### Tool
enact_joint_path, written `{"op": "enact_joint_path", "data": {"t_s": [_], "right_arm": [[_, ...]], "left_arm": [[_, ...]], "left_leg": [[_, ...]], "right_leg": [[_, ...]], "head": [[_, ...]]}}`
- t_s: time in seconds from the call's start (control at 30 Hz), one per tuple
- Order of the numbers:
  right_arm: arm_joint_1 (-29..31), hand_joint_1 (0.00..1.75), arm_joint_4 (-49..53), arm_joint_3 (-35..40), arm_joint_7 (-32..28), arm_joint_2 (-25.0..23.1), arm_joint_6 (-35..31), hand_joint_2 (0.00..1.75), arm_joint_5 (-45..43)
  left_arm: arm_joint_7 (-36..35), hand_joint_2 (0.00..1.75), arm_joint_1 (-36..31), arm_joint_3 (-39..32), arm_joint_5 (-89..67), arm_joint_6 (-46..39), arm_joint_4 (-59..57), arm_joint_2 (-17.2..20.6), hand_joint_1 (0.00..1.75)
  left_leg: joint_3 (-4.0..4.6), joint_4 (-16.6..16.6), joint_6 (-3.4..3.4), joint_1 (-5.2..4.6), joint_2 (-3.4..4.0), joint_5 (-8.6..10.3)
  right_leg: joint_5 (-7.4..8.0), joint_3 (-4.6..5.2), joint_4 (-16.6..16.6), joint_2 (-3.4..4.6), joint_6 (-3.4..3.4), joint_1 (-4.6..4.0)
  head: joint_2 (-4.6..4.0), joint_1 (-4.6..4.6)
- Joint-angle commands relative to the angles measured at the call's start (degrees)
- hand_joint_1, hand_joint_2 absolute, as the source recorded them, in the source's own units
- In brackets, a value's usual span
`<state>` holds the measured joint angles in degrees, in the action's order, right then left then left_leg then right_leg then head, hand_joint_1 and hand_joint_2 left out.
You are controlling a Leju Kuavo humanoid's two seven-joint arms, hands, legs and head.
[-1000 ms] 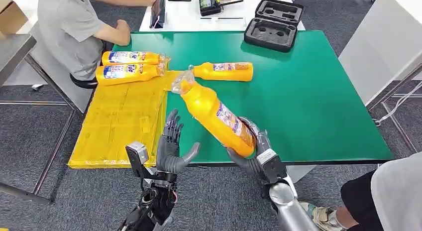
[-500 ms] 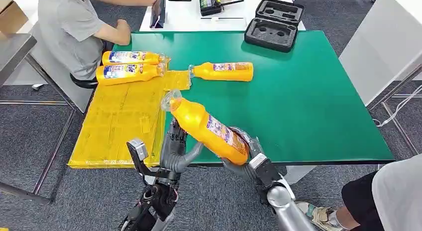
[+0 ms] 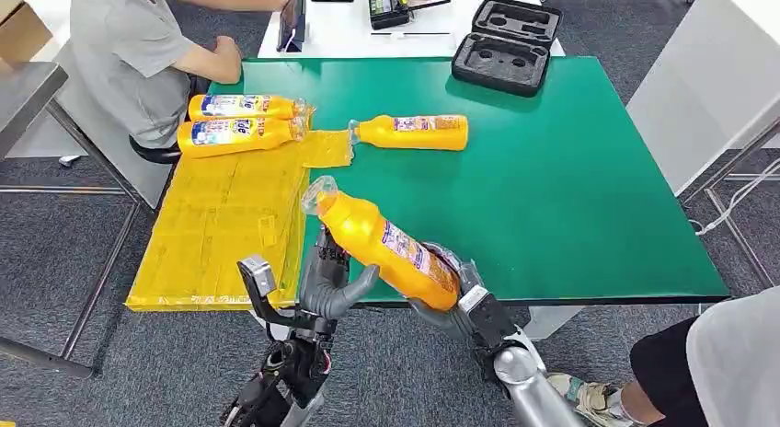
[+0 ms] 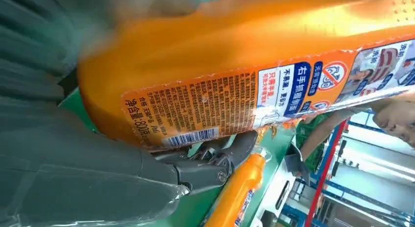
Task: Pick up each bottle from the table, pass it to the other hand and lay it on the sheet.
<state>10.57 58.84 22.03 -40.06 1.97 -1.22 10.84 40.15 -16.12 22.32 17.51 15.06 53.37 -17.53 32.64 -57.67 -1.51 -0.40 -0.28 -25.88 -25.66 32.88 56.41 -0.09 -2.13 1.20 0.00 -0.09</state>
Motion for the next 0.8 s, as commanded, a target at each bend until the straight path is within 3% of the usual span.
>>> {"op": "enact_joint_path", "data": {"t_s": [0.03,0.8], "right_arm": [[3.98,1.75,-4.36,2.55,0.06,-0.15,-0.05,1.75,0.93],[4.99,1.75,-6.01,3.83,0.06,-0.93,-0.24,1.75,1.9]], "left_arm": [[-0.15,1.75,-3.03,2.3,-0.06,0.93,-6.23,-0.16,0.0],[-1.67,1.75,-6.83,4.14,3.38,4.75,-15.68,-1.63,0.0]], "left_leg": [[-0.04,0.0,0.06,0.03,0.05,-0.01],[-0.07,-0.01,0.08,0.05,0.1,-0.03]], "right_leg": [[0.02,-0.04,-0.02,0.04,0.06,-0.03],[0.02,-0.06,-0.01,0.09,0.08,-0.05]], "head": [[0.0,0.0],[0.0,0.0]]}}
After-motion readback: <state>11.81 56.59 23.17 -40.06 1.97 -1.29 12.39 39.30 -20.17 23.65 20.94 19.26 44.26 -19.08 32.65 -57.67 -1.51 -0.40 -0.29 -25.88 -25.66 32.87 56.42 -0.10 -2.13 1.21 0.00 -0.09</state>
